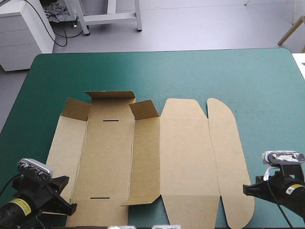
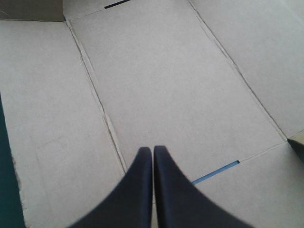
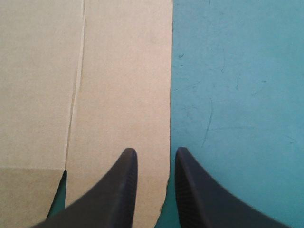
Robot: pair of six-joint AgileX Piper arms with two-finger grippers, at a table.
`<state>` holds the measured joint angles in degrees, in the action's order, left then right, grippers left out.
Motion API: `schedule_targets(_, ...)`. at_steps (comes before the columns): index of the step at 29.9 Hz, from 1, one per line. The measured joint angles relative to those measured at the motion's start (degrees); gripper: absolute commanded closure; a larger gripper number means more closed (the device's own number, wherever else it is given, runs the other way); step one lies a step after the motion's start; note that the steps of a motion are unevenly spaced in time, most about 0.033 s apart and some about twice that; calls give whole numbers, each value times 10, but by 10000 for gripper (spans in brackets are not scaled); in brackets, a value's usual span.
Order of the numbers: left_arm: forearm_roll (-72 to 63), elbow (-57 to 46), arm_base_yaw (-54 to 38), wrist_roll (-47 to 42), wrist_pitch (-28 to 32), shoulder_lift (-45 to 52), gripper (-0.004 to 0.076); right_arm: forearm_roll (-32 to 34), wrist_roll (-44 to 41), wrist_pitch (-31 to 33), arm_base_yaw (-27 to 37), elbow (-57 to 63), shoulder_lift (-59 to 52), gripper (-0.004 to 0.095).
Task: Fold the box
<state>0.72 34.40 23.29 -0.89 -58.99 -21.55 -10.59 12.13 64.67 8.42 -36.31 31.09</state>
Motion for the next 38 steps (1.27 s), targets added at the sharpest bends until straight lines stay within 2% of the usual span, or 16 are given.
schedule_targets(3,0,0,0,0,0,0,734,-3,0,-1,0,16,-23,900)
schedule_targets(4,0,0,0,0,0,0,734,-4,0,-5,0,21,-29,924)
schedule_targets(15,0,0,0,-1,0,0,734,-4,-2,-44,0,33,-47,927)
schedule_targets(25,4,12,0,-49,-18,-7,734,-3,-2,-54,0,33,-47,927)
schedule_targets(32,45,132,0,-58,-66,-96,734,0,-2,-62,0,47,-47,927)
schedule_targets(38,33,209,0,-10,-82,-205,734,0,-2,-62,0,51,-47,927)
